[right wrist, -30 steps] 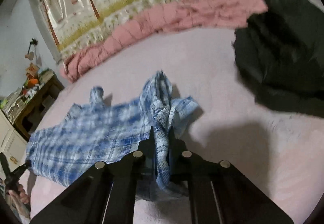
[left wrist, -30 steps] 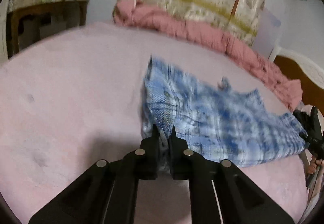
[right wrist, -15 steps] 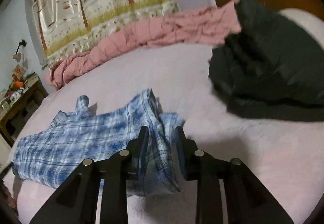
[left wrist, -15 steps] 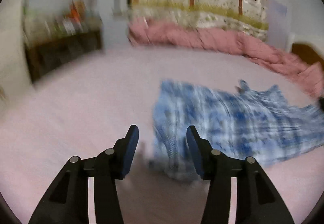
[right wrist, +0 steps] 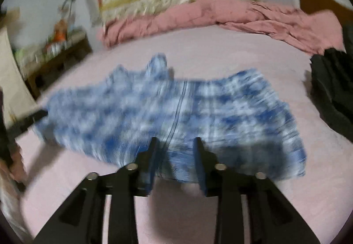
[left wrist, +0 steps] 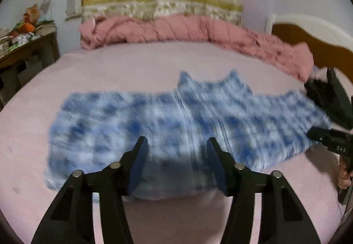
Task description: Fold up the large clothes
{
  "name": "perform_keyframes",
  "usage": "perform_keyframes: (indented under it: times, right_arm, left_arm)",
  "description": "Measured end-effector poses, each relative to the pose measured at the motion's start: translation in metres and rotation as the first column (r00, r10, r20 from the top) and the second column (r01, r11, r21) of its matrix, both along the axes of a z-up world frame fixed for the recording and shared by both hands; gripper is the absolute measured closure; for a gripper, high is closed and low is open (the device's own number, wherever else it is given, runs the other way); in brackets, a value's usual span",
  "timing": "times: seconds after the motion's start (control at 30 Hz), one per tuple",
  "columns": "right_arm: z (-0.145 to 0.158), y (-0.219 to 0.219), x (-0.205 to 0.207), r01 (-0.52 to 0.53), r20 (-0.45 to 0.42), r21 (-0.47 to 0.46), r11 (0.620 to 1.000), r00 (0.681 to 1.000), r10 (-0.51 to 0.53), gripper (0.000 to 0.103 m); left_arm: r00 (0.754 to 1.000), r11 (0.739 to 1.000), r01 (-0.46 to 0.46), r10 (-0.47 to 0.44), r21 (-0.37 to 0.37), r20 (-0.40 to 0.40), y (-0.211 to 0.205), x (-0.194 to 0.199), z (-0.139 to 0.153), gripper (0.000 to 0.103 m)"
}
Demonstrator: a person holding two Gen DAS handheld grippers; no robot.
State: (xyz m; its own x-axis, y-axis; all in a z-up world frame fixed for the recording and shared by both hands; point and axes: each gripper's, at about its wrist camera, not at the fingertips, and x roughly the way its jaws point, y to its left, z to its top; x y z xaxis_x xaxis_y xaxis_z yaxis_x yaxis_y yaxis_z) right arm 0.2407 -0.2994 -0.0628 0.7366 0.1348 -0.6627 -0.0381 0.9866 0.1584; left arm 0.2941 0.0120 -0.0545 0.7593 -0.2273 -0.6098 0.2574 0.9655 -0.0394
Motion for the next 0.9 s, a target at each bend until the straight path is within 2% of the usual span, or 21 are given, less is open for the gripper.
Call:
perform_keyframes:
  times: [0.07,0.13,0.2,0.27,0.33,0.37,0.47,0.57,0.67,0.77,0.9]
  right_arm:
    - [-0.010,0.001,0.005,0.013,-0.062,-0.009,1.000,0.998,-0.014,0.064]
    - [-0.007,-0.001,0.004,0.026,-0.063,0.000,1.000,0.998,-0.026,0.063]
    - [0.005,0.002,0.002,0.057,-0.034,-0.033,0.998,0.998,-0.059,0.063]
    - [0.024,0.013,0.005,0.040,0.013,-0.039,0.998,0.999,-0.039,0.063]
    - [0.044,0.031,0.008,-0.050,0.048,0.036,0.998,0.998,0.048,0.063]
    - [0.054,0.046,0.012,-0.131,0.043,0.109,0.985,0.991,0.126,0.065]
    - [0.061,0.086,0.032,-0.252,-0.006,0.227,0.941,0.966,0.260,0.086]
    - [0.049,0.133,0.060,-0.299,-0.095,0.279,0.913,0.937,0.336,0.098]
    - [0.027,0.169,0.084,-0.306,-0.178,0.242,0.921,0.919,0.352,0.099]
    - [0.001,0.182,0.110,-0.280,-0.264,0.271,0.921,0.899,0.350,0.101]
    - [-0.015,0.192,0.144,-0.238,-0.291,0.229,0.944,0.908,0.300,0.103]
  left_arm:
    - [0.999,0.997,-0.016,0.019,0.073,-0.036,-0.013,0.008,-0.020,0.061]
    - [0.997,0.994,0.008,0.001,0.110,-0.082,-0.023,0.012,-0.028,0.067]
    - [0.994,0.997,0.015,-0.006,0.080,-0.106,-0.019,0.016,-0.030,0.067]
    - [0.993,0.999,0.019,-0.014,0.040,-0.120,-0.014,0.018,-0.031,0.067]
    - [0.992,1.000,0.021,-0.019,0.017,-0.125,-0.011,0.018,-0.032,0.067]
    - [0.992,1.000,0.021,-0.020,0.008,-0.128,-0.009,0.018,-0.032,0.067]
    - [0.990,0.999,0.023,-0.027,-0.028,-0.136,-0.004,0.020,-0.033,0.067]
    - [0.988,0.996,0.024,-0.037,-0.081,-0.153,0.004,0.021,-0.034,0.068]
    - [0.986,0.993,0.024,-0.043,-0.116,-0.164,0.009,0.023,-0.034,0.068]
    - [0.982,0.992,0.023,-0.046,-0.124,-0.183,0.009,0.027,-0.036,0.068]
    - [0.978,0.989,0.017,-0.047,-0.149,-0.204,0.012,0.030,-0.039,0.069]
